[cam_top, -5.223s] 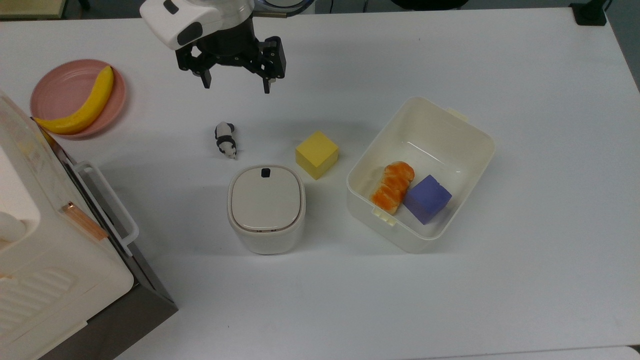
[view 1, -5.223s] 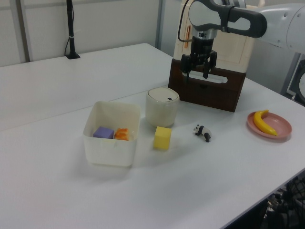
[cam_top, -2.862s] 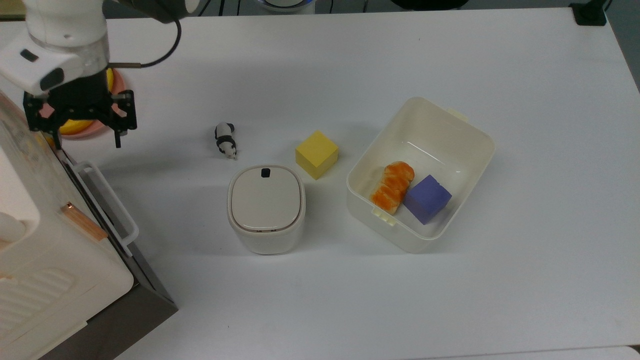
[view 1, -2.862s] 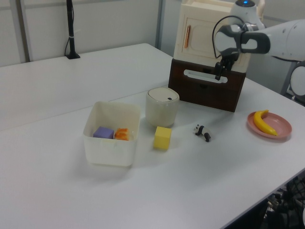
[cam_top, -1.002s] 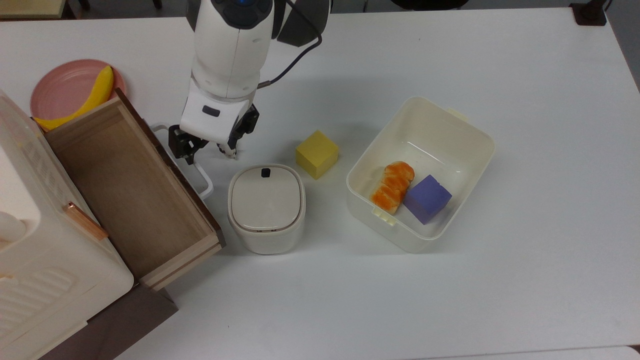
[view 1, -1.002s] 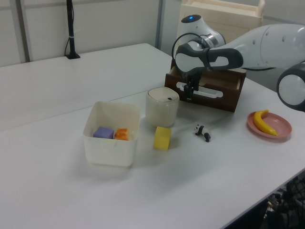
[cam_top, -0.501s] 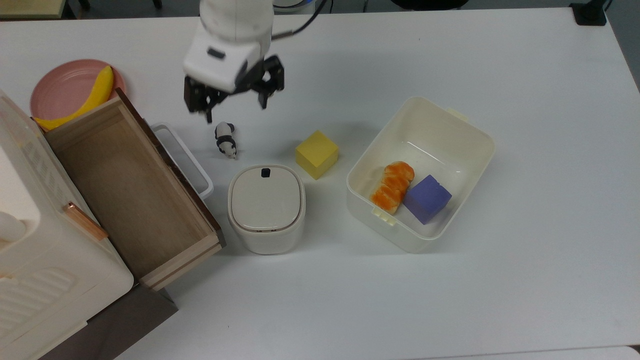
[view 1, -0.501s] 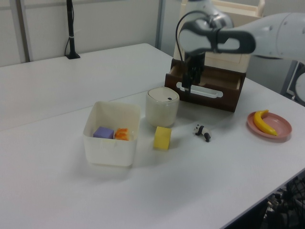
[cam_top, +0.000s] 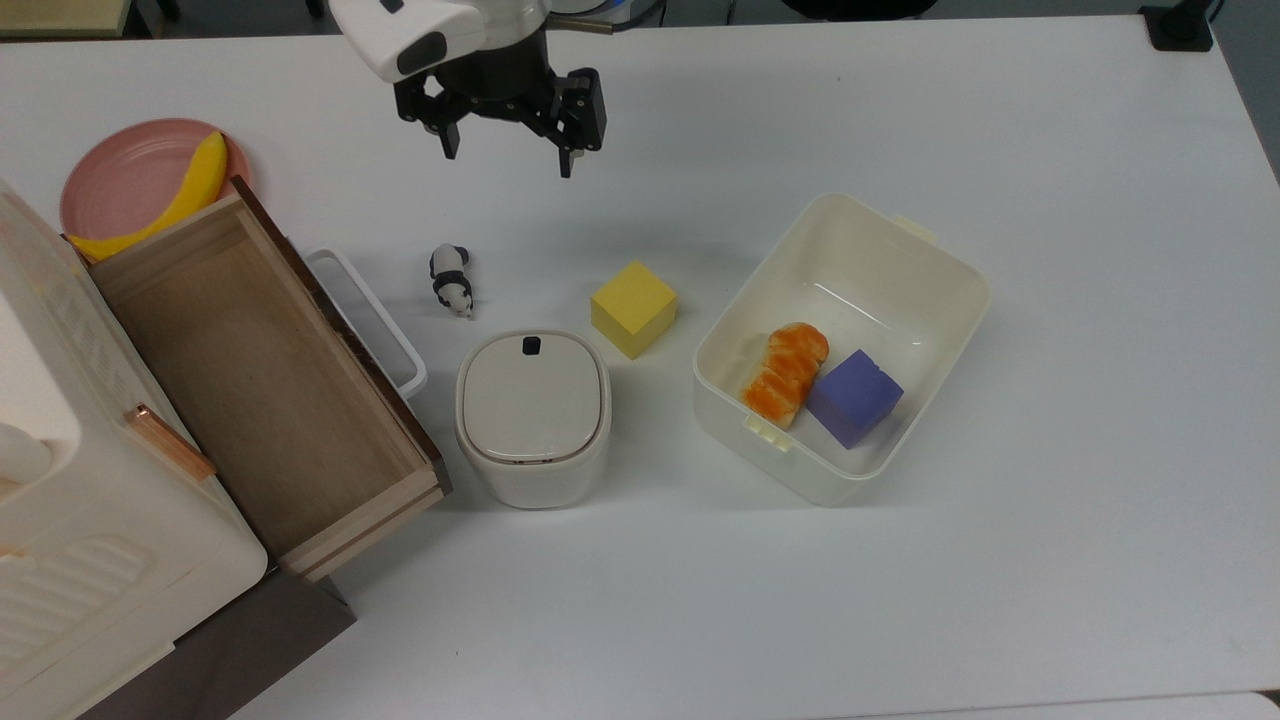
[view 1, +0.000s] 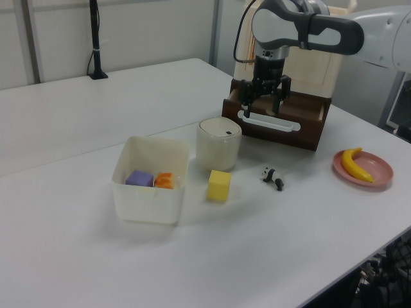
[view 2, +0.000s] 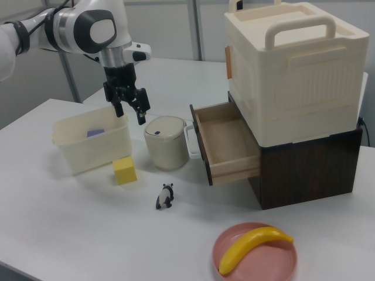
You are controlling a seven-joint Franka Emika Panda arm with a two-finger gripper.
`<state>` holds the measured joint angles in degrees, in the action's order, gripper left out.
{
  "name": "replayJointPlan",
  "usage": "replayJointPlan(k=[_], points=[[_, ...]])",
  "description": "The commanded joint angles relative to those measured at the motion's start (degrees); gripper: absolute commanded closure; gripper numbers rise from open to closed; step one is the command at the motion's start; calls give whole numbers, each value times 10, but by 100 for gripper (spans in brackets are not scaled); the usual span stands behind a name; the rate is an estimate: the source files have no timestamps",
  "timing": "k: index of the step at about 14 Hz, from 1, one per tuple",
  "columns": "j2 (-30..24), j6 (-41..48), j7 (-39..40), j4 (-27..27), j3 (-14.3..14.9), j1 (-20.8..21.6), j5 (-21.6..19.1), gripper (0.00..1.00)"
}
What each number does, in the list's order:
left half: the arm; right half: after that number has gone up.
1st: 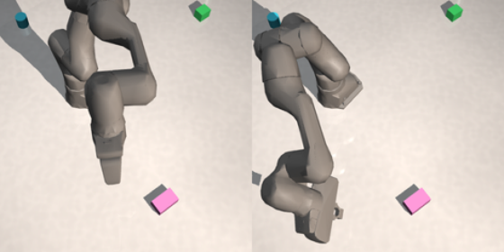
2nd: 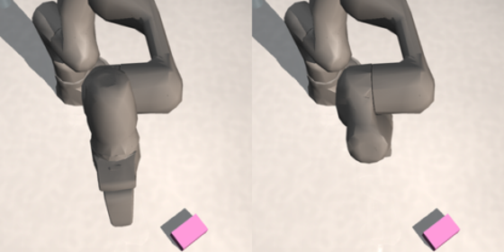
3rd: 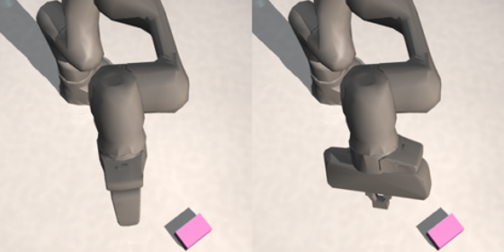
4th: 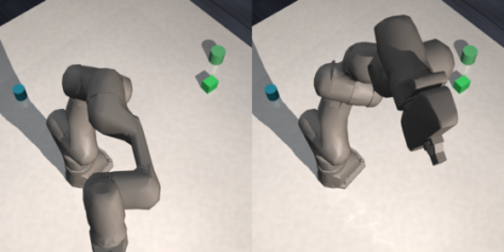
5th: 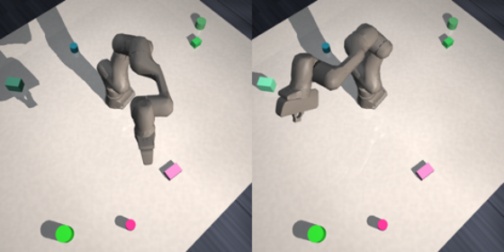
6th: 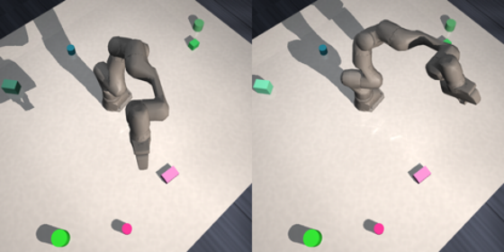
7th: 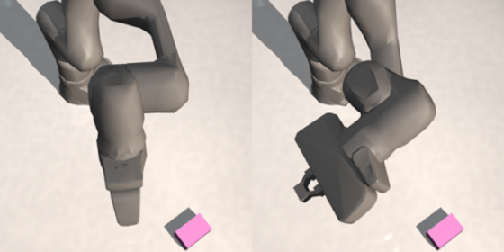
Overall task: Slide the drawer open
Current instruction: 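Release the handle and lift the gripper away from the open drawer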
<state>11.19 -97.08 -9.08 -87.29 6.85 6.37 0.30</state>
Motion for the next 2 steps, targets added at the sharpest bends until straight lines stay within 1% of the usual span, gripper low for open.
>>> replayJointPlan(k=[1, 2], points=[[0, 1, -22, -3, 4, 8, -10, 0], [0, -10, -16, -3, 6, 8, -10, 0]])
